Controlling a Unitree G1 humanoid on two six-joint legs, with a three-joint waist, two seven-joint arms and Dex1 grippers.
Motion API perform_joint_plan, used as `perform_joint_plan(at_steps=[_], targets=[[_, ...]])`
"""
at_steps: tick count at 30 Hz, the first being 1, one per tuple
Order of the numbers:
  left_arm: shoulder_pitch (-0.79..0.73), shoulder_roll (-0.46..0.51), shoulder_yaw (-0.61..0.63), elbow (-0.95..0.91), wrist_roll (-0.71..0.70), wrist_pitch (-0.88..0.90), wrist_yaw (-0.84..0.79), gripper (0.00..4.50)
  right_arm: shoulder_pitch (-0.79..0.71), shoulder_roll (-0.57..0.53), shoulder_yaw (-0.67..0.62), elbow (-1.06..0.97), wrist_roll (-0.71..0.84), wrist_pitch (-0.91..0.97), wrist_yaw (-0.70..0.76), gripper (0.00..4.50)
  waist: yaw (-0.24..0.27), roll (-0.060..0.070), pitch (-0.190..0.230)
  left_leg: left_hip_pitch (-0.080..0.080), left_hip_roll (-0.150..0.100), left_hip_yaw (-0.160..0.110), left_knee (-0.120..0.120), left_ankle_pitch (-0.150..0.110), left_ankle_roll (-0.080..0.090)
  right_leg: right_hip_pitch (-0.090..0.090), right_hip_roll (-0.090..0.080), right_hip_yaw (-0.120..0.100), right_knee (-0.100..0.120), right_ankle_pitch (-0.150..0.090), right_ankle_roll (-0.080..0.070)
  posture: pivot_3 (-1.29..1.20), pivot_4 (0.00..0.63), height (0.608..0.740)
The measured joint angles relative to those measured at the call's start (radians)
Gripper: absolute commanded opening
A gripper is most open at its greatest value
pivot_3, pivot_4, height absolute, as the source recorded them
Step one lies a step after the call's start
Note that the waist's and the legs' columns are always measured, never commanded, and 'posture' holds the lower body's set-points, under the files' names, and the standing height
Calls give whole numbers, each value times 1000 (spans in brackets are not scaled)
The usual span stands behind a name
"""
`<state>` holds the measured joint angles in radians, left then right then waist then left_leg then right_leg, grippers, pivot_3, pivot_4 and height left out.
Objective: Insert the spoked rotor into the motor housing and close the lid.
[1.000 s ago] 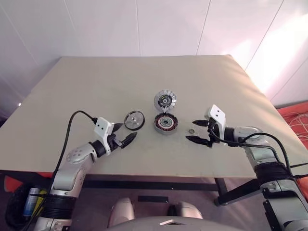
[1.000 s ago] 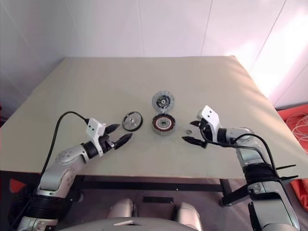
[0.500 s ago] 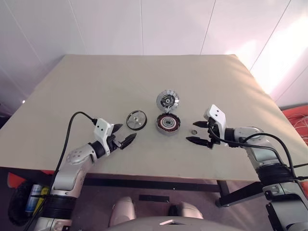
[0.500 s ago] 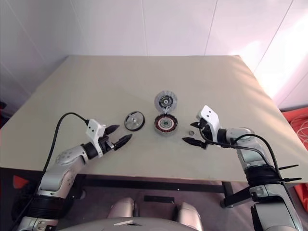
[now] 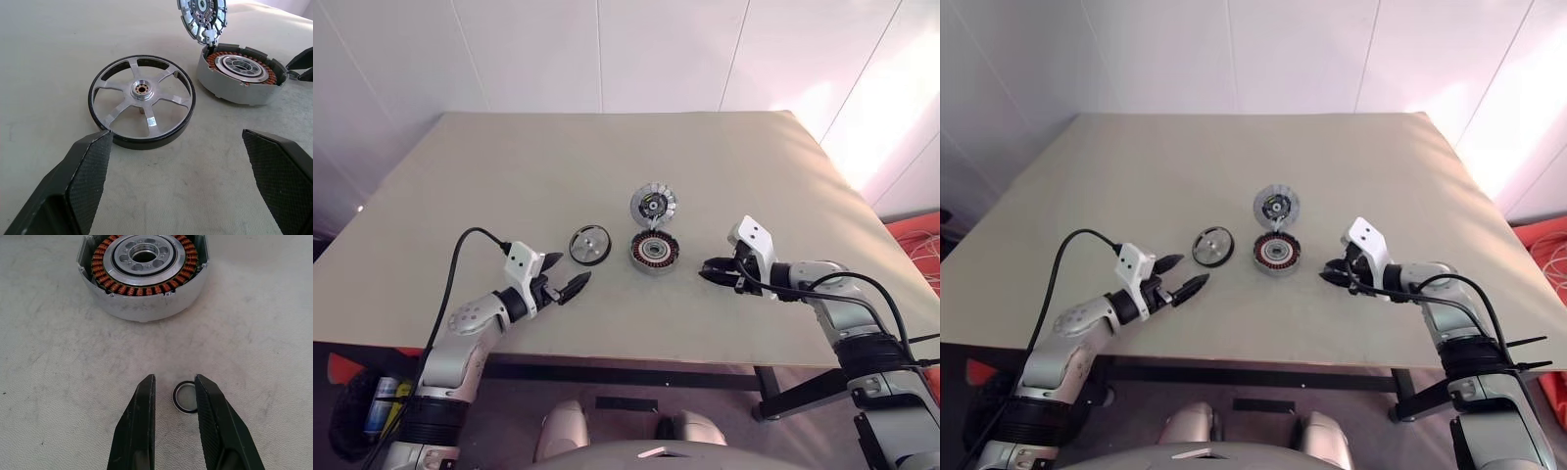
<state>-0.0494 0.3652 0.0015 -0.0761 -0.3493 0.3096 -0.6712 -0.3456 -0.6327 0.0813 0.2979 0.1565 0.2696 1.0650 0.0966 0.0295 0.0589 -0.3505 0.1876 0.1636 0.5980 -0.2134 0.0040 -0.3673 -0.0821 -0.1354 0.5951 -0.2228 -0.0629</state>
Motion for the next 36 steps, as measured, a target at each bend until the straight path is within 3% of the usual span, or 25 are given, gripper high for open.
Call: perform_joint_plan(at_steps=[4,6,9,31,36], targets=[[2,0,0,0,0,0,1,4500,-7,1,0,4,3,5,0,1534,0,0,0,0,0,1,0,0,0,0,0,1,0,0,0,0,0,740],[3,-1,0,0,0,1,2,4500,-15,3,0,9,4,10,-2,1945,0,0,0,1,0,1,0,0,0,0,0,1,1,0,0,0,0,740],[2,-1,0,0,0,5,4,4500,-30,3,0,21,1,-6,-14,2945,0,0,0,1,0,1,0,0,0,0,0,1,2,0,0,0,0,740],[2,3,0,-11,0,9,11,4500,-27,11,3,125,-19,-105,-19,2945,0,0,0,2,0,3,0,0,0,0,0,3,4,0,0,0,0,740],[2,4,0,-11,0,9,13,4500,-33,13,-1,142,-19,-110,-20,1404,0,-1,0,2,0,3,0,1,-1,0,0,3,5,0,0,0,0,740]])
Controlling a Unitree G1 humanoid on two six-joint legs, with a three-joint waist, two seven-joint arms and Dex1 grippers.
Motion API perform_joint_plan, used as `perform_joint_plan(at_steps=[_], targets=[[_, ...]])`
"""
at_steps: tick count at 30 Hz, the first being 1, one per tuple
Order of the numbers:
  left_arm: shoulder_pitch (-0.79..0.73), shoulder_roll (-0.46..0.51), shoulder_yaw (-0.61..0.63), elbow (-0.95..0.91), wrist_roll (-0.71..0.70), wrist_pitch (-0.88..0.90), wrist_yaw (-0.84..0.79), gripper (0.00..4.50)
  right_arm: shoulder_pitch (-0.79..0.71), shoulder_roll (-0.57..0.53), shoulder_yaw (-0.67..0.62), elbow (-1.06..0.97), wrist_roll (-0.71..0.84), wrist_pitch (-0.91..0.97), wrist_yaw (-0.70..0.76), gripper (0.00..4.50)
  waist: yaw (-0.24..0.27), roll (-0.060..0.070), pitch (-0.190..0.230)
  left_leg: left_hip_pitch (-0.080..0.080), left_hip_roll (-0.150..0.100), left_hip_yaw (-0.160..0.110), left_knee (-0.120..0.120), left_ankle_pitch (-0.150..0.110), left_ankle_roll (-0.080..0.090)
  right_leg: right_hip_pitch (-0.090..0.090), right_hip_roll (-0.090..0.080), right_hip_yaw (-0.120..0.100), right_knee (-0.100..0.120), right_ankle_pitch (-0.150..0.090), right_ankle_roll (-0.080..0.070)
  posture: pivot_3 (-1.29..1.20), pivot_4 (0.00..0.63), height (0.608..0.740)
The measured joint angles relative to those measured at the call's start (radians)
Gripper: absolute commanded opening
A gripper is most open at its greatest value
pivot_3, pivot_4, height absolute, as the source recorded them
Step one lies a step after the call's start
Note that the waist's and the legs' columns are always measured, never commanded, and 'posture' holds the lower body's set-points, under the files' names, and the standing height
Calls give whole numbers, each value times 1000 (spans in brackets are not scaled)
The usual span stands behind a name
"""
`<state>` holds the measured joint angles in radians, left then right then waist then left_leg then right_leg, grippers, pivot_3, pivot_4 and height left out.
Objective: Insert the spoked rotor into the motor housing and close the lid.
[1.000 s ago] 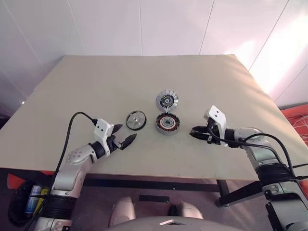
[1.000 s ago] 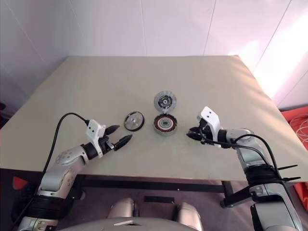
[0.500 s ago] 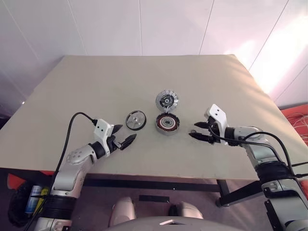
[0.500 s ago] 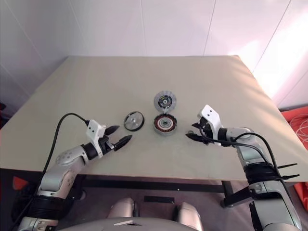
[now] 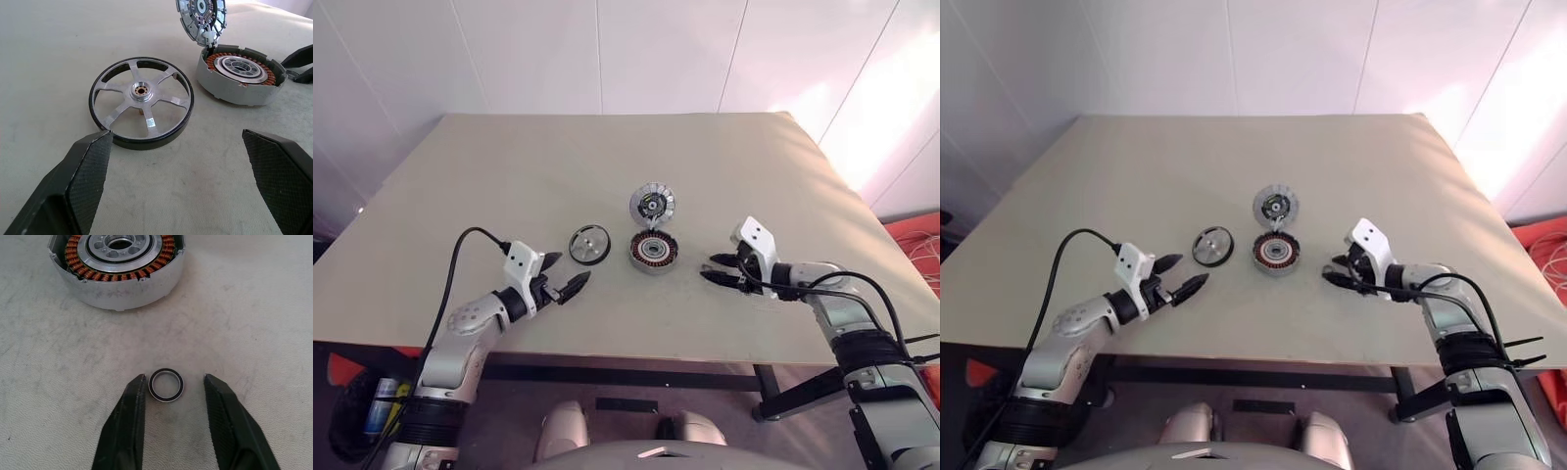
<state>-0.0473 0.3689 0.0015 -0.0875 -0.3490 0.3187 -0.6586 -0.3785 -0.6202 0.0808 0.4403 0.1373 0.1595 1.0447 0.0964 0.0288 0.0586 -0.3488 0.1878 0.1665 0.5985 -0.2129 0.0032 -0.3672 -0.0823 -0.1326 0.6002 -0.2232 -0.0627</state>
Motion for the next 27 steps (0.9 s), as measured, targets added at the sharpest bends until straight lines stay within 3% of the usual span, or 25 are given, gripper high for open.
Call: perform_joint_plan(at_steps=[3,13,17,27], targets=[[-1,0,0,0,1,0,1,4500,0,0,-1,4,0,-5,1,605,0,0,0,0,0,0,0,0,0,0,0,0,0,0,0,0,0,740],[-3,0,0,0,1,0,1,4500,-9,25,-9,8,15,3,-12,606,-2,0,0,0,0,0,0,0,-1,-1,0,1,2,0,0,0,0,740],[-4,0,-1,0,1,2,3,4500,-38,81,-17,-107,54,85,-32,606,-4,0,0,-1,0,2,0,1,-2,-6,0,3,5,0,-1,0,0,740],[-5,-1,-1,1,3,6,13,4500,-126,167,101,-177,10,127,-57,606,-1,-3,0,0,0,2,0,1,-2,-7,0,4,5,0,-1,0,0,740]])
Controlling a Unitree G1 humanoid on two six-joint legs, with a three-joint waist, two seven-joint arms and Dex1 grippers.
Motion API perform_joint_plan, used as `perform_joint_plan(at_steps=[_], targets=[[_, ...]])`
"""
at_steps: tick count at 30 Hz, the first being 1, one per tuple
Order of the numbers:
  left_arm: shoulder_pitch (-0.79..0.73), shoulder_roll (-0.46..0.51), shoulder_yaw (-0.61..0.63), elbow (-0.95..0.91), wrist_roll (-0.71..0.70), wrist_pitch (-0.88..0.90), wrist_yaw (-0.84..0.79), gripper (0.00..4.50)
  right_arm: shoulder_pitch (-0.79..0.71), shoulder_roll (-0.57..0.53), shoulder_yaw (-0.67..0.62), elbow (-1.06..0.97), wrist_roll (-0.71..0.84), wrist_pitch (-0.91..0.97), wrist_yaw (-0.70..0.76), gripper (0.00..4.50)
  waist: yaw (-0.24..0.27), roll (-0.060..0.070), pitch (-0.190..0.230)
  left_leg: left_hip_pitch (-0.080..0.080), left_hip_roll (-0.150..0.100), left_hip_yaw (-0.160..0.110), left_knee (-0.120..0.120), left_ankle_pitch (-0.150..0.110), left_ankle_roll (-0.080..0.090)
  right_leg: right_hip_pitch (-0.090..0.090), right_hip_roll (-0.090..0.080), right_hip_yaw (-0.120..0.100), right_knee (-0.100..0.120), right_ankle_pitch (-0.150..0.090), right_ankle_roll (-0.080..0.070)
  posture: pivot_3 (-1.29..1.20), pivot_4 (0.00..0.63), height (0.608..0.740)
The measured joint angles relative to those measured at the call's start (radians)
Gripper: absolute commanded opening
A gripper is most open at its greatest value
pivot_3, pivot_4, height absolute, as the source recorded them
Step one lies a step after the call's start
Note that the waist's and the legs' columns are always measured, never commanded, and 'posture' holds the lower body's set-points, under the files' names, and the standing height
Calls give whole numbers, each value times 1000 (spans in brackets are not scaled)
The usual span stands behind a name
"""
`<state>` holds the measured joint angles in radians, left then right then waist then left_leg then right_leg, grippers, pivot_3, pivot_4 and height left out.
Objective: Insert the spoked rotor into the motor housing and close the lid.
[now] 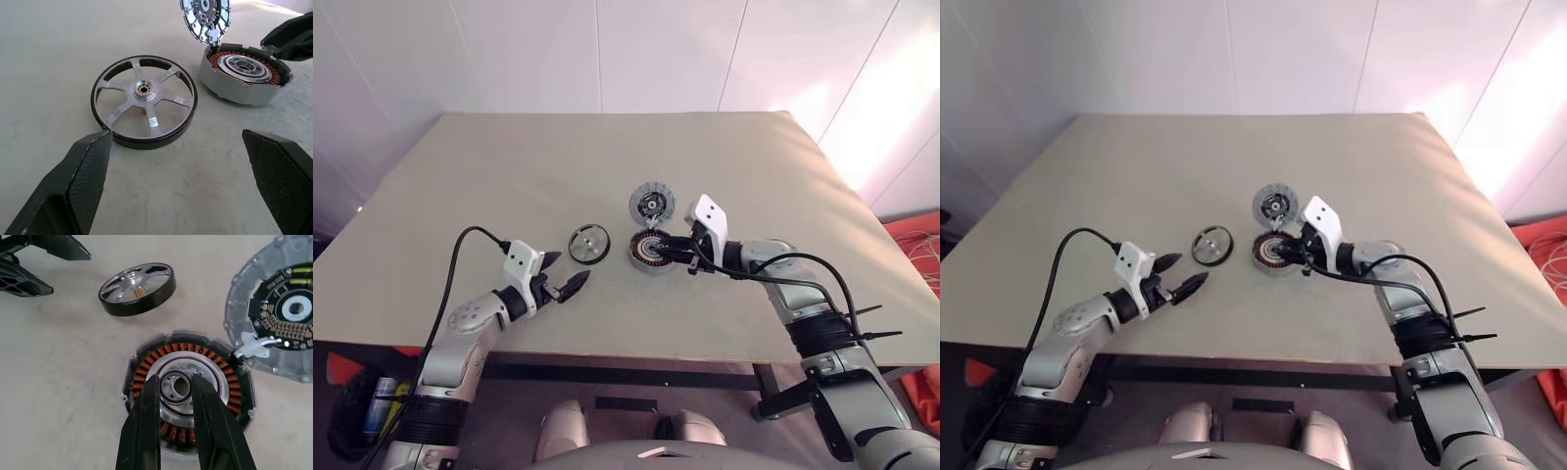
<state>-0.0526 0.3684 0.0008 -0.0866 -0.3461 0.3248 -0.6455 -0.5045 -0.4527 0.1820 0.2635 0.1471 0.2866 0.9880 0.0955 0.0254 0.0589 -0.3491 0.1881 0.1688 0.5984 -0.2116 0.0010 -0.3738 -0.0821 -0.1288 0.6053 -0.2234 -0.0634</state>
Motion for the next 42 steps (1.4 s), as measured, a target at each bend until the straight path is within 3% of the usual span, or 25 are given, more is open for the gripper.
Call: perform_joint_plan(at_steps=[18,42], targets=[[16,-2,2,1,8,-12,8,4500,-101,54,40,230,-87,-113,1,606,-1,0,0,0,0,0,0,0,0,0,0,0,0,0,0,0,0,740],[14,4,2,-9,11,-9,21,4500,-106,57,38,274,-124,-194,-30,606,-1,0,0,2,0,1,0,0,0,1,0,1,1,0,0,0,0,740]])
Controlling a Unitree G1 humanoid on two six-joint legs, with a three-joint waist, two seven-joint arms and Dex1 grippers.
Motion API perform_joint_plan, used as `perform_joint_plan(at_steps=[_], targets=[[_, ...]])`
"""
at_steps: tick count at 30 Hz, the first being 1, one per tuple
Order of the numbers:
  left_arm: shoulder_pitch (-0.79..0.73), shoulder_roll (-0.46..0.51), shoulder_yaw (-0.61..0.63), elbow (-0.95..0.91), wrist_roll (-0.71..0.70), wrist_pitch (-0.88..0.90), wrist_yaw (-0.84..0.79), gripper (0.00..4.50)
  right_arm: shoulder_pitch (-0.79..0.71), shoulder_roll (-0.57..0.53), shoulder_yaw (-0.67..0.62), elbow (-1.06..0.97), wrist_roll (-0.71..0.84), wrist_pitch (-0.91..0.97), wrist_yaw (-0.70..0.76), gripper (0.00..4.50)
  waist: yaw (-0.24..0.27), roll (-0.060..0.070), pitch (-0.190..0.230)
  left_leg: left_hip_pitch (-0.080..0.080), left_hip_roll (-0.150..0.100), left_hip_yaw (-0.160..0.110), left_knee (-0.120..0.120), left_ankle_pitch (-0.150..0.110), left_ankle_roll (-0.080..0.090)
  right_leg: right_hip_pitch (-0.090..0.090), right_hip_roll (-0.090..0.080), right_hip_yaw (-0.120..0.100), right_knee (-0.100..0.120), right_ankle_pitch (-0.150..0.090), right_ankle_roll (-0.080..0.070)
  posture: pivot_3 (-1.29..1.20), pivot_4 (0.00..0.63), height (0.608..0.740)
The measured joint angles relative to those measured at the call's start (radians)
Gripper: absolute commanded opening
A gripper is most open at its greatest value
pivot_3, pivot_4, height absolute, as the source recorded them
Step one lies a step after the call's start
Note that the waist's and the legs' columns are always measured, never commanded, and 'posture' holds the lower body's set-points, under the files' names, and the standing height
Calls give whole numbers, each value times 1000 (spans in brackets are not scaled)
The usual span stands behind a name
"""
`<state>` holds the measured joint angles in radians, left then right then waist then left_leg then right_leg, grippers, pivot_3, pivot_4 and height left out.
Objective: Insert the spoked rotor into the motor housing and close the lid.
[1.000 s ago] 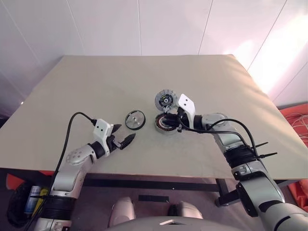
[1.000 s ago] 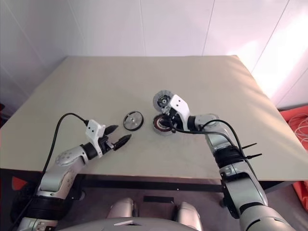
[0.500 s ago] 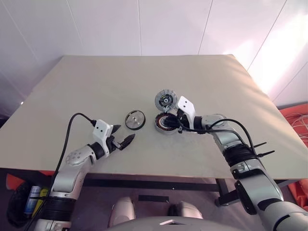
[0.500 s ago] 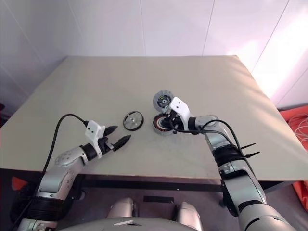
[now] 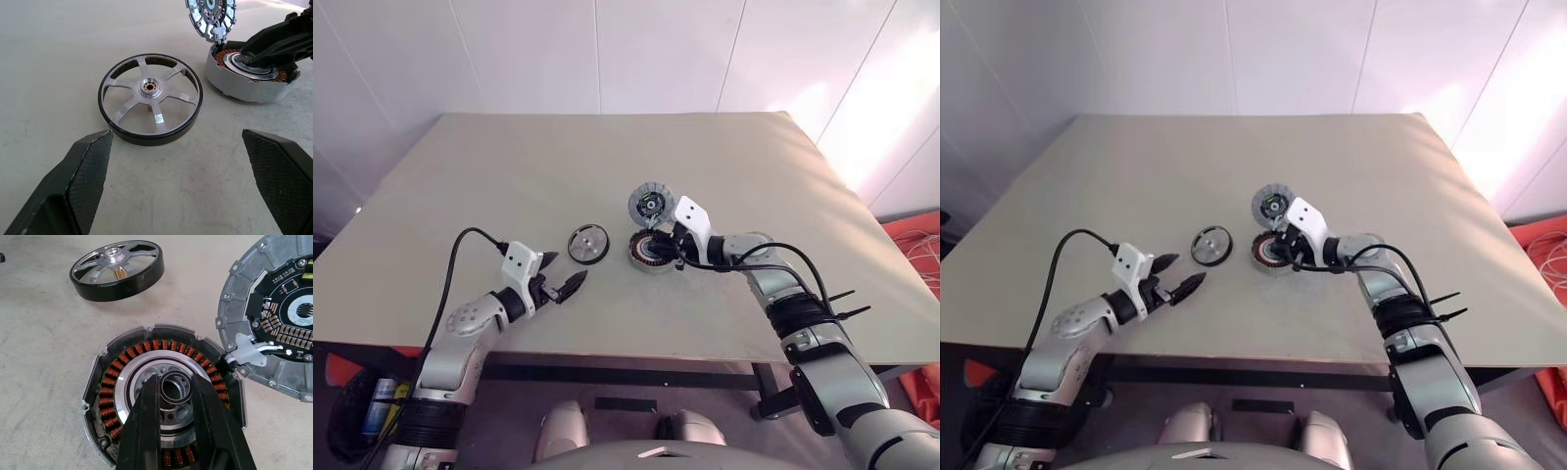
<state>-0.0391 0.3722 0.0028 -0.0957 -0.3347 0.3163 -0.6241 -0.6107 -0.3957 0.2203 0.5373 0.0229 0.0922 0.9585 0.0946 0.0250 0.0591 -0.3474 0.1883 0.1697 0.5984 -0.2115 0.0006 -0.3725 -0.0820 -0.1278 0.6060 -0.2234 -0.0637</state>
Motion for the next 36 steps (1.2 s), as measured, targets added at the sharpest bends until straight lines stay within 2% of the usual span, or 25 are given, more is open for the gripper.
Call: perform_joint_plan(at_steps=[3,12,23,27,34,36], targets=[[0,0,0,2,0,-2,0,4500,-2,0,-2,0,3,6,10,606,0,0,0,0,0,0,0,0,0,0,0,0,0,0,0,0,0,740],[0,0,0,3,0,-2,2,4500,-4,-1,-9,-6,4,21,21,3609,0,0,0,0,0,0,0,0,0,0,0,0,0,0,0,0,0,740],[0,0,0,-29,0,21,19,4500,-1,0,-18,-43,35,47,53,3609,0,0,0,-1,0,0,0,0,0,-2,0,0,0,0,0,0,0,740],[0,0,0,-33,0,22,20,4500,-2,1,-27,-72,58,77,59,2671,0,0,0,-1,0,0,0,0,0,-2,0,0,0,0,0,0,0,740],[1,0,0,-33,0,21,19,4500,-2,6,-34,-76,59,107,38,147,0,0,0,-1,0,0,0,0,0,-2,0,0,0,0,0,0,0,740],[1,0,0,-32,0,20,19,4500,-3,7,-34,-74,59,110,32,30,0,0,0,-1,0,0,0,0,0,-2,0,0,0,0,0,0,0,740]])
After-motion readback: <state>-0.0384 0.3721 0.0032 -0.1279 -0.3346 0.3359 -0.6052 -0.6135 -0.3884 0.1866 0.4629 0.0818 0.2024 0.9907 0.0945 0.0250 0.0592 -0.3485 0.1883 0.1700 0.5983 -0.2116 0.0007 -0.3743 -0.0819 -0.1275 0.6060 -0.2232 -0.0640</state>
